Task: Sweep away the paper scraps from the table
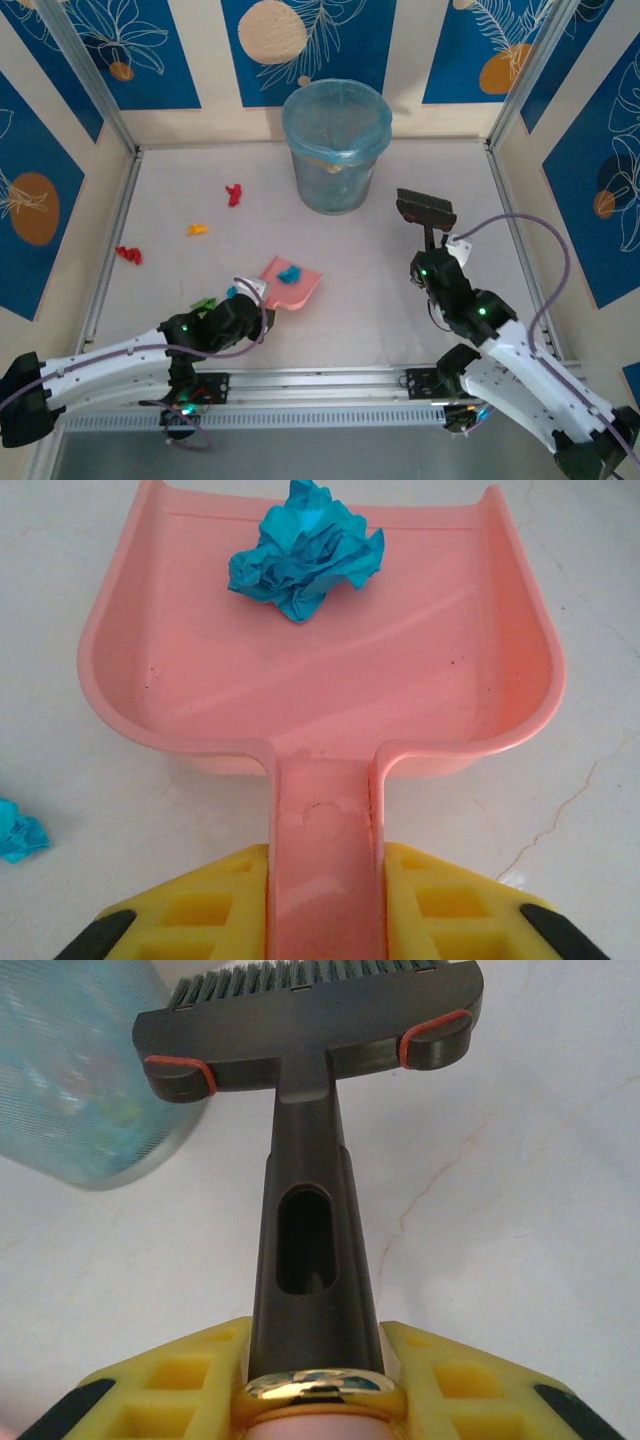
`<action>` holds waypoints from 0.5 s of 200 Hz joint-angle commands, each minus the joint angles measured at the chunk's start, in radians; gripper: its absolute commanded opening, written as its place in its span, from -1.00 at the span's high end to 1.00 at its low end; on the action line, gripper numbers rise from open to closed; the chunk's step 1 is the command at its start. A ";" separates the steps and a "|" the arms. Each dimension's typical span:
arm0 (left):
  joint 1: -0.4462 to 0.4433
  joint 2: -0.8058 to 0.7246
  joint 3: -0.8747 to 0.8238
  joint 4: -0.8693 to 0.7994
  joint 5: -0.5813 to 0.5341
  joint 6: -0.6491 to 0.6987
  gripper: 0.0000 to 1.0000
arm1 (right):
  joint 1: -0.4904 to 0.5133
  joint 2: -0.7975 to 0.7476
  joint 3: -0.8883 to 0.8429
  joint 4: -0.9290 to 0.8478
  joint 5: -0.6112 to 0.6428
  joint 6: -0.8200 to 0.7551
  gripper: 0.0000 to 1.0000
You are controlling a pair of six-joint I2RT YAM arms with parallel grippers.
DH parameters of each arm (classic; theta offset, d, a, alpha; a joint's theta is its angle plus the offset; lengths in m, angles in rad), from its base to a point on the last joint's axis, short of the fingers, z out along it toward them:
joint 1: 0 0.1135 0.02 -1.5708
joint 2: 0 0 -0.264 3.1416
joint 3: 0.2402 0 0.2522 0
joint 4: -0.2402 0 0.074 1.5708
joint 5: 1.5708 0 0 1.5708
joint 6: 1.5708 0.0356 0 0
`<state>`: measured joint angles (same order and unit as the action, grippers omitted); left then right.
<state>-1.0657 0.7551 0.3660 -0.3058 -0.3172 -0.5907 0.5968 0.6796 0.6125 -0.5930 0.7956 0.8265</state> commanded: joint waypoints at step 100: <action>-0.022 0.107 0.435 -0.206 -0.090 0.073 1.00 | -0.166 0.176 -0.204 0.418 -0.175 -0.007 1.00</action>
<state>-1.0786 0.8078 0.6491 -0.4274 -0.3515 -0.5522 0.4370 0.8284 0.4171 -0.2932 0.6350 0.8158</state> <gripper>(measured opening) 0.265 0.315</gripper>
